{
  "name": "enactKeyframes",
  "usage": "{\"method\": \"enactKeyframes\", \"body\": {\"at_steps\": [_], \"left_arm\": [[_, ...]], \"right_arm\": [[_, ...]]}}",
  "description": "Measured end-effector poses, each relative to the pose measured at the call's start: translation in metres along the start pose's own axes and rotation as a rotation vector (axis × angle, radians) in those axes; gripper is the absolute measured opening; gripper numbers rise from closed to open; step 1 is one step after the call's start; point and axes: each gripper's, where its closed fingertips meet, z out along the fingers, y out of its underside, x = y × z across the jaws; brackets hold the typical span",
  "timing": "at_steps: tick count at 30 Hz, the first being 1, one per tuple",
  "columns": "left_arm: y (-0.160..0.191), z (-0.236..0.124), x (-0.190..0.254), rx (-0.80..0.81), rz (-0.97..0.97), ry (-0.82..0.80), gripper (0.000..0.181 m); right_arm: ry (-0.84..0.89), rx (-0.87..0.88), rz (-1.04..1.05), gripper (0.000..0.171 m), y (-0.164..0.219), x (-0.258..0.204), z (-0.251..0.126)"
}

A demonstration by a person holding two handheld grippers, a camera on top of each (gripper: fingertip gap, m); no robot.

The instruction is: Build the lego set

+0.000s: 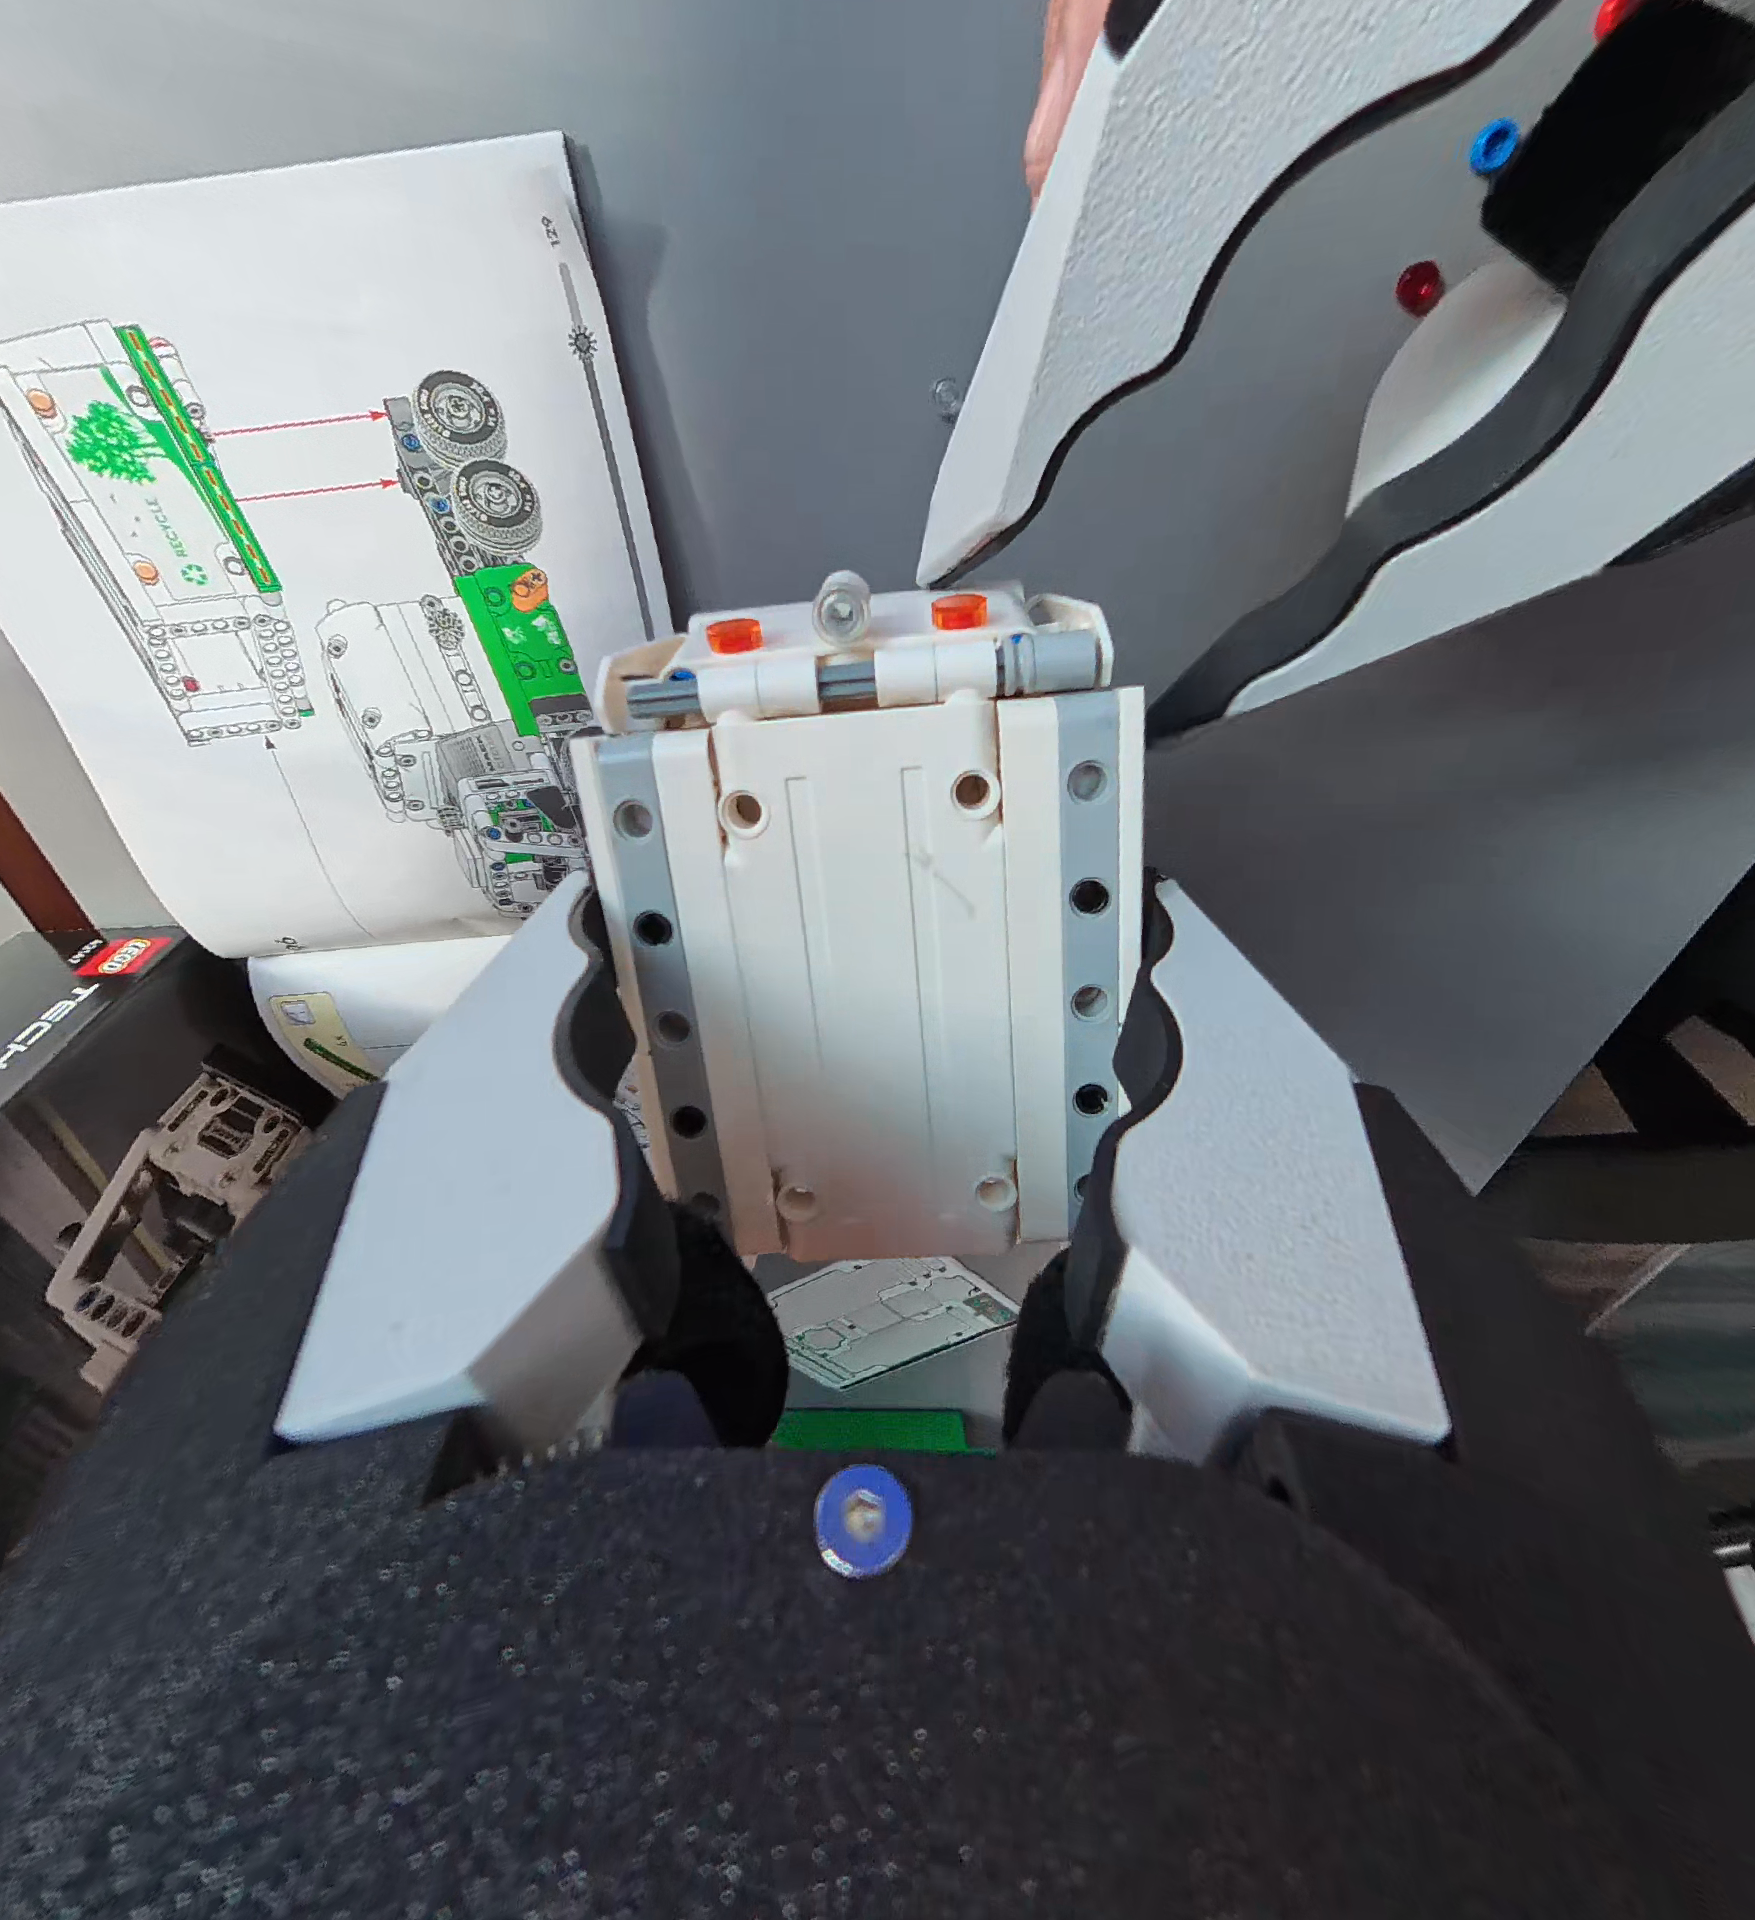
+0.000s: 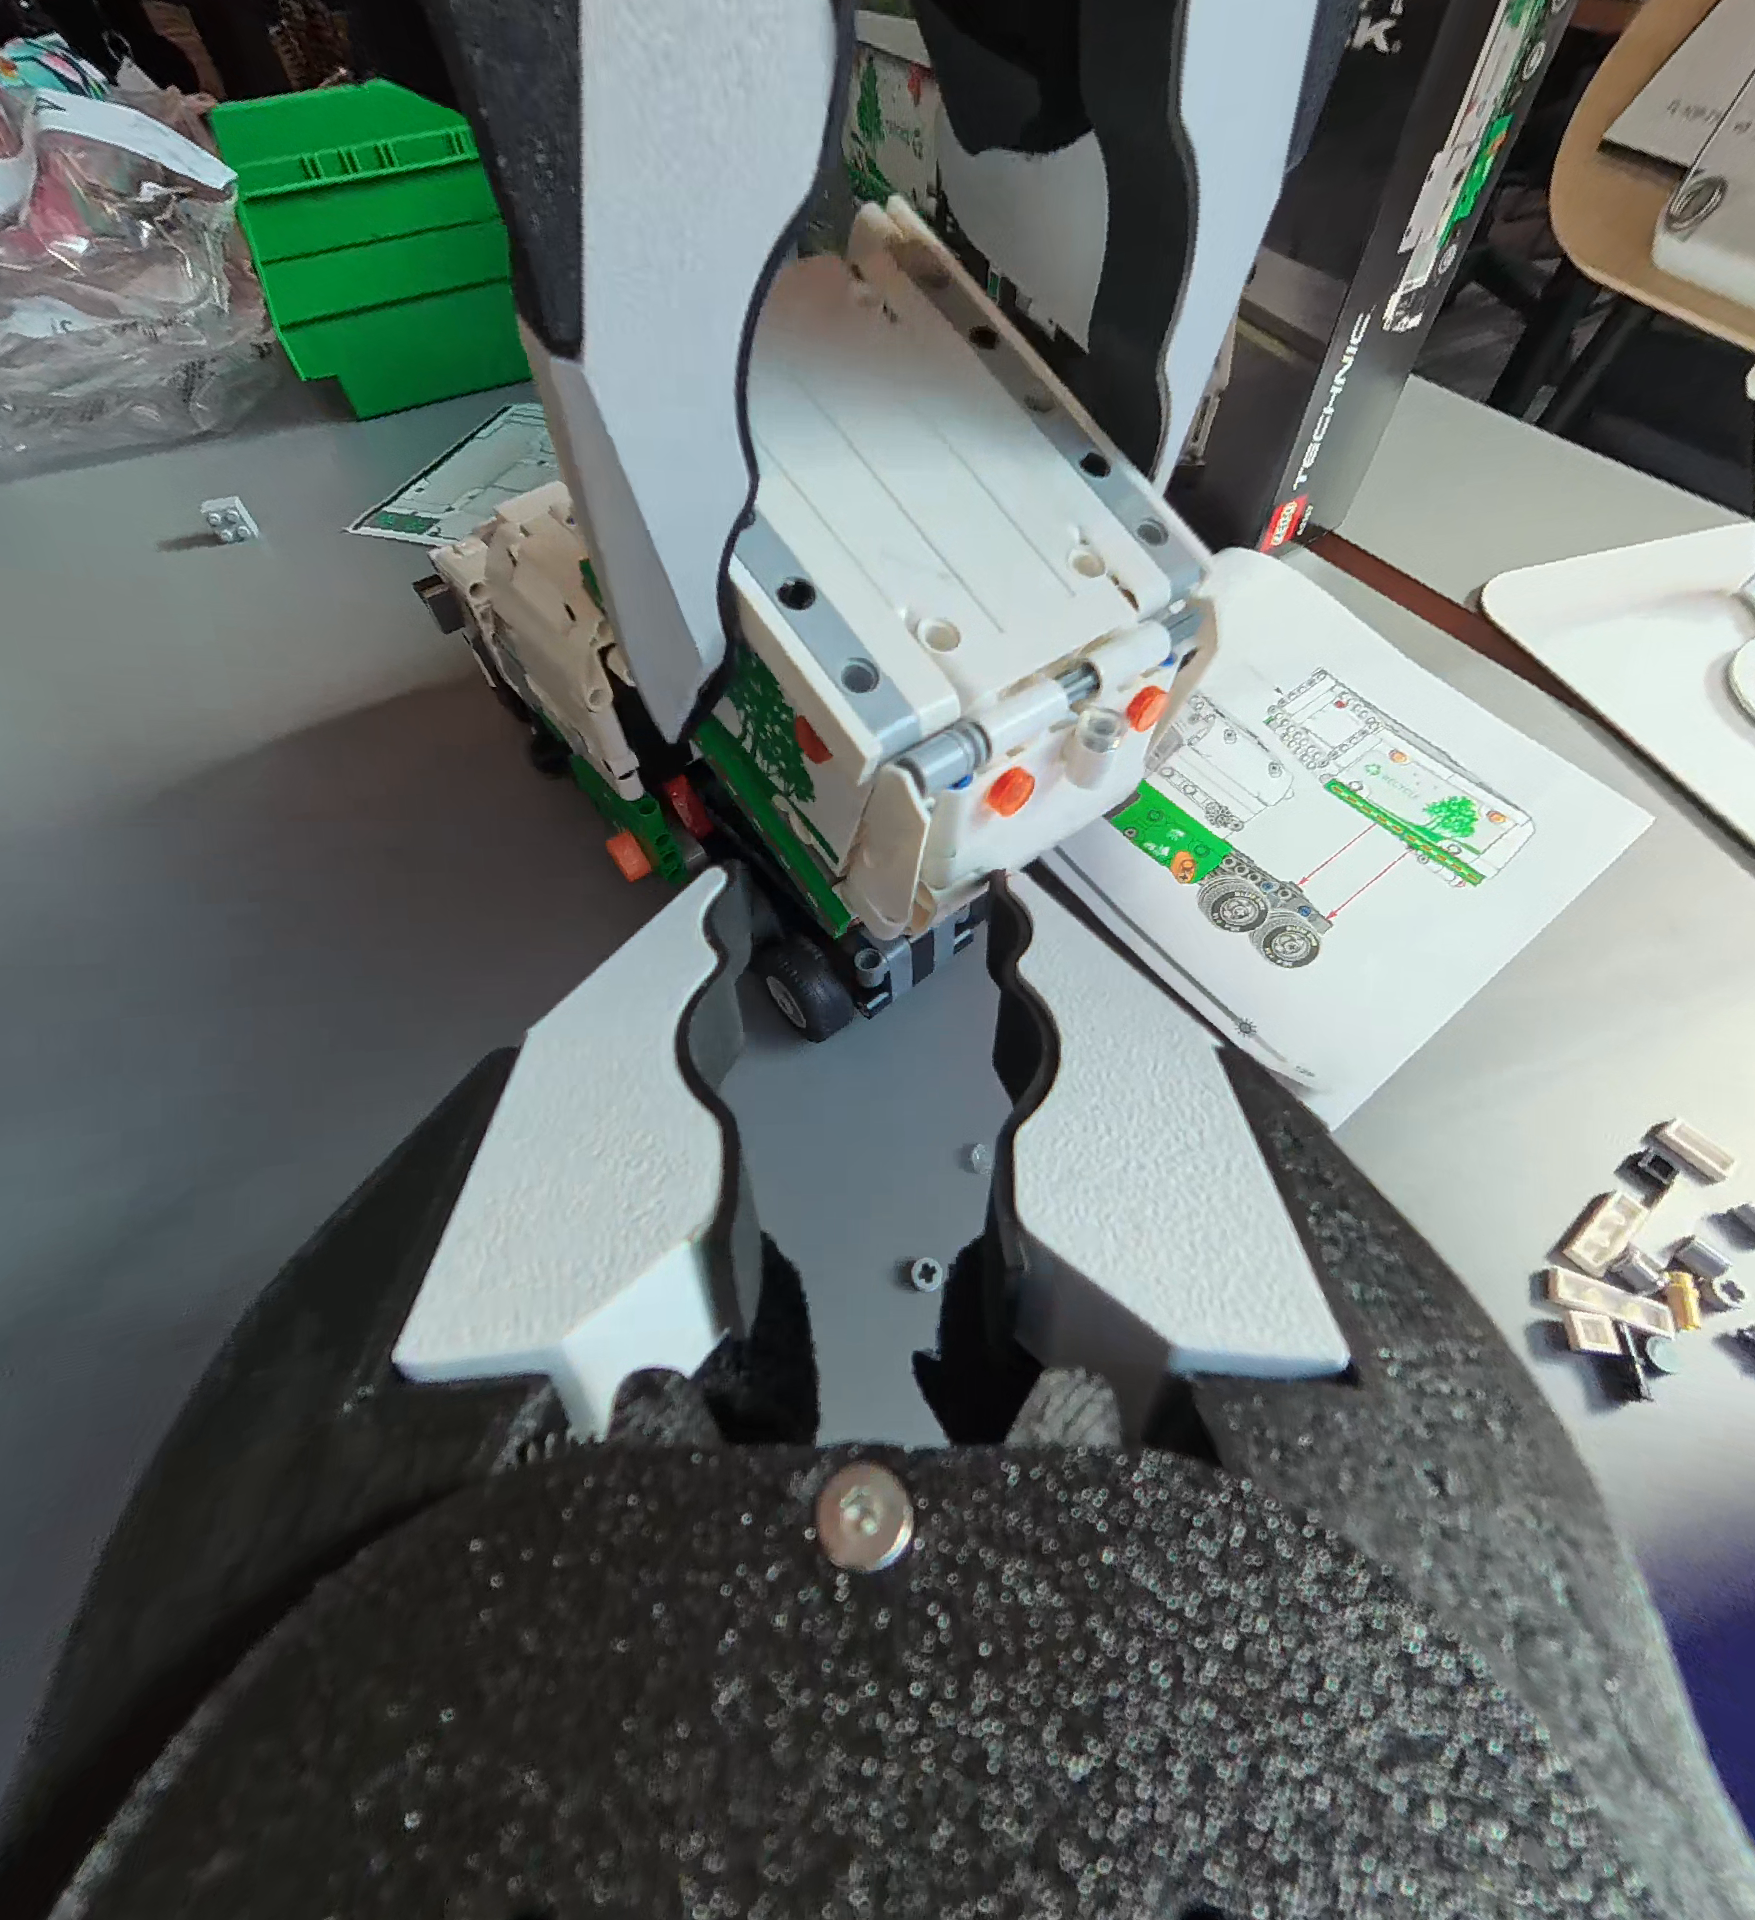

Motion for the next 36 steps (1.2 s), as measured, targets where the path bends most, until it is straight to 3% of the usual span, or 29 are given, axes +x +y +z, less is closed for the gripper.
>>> {"method": "enactKeyframes", "body": {"at_steps": [3, 8, 20, 36], "left_arm": [[-0.003, 0.008, -0.002, -0.037, 0.027, -0.013, 0.095], [-0.003, 0.022, -0.005, -0.068, 0.021, -0.011, 0.095], [0.003, 0.023, -0.009, -0.055, -0.008, -0.045, 0.095], [-0.001, 0.029, -0.011, 0.02, -0.082, 0.072, 0.095]], "right_arm": [[0.016, -0.042, 0.034, 0.036, 0.008, 0.007, 0.003], [-0.016, -0.08, 0.129, 0.037, 0.02, 0.008, 0.012], [0.004, -0.067, 0.137, 0.031, 0.019, 0.014, 0.018], [-0.067, -0.045, 0.281, 0.031, 0.019, 0.02, 0.016]]}}
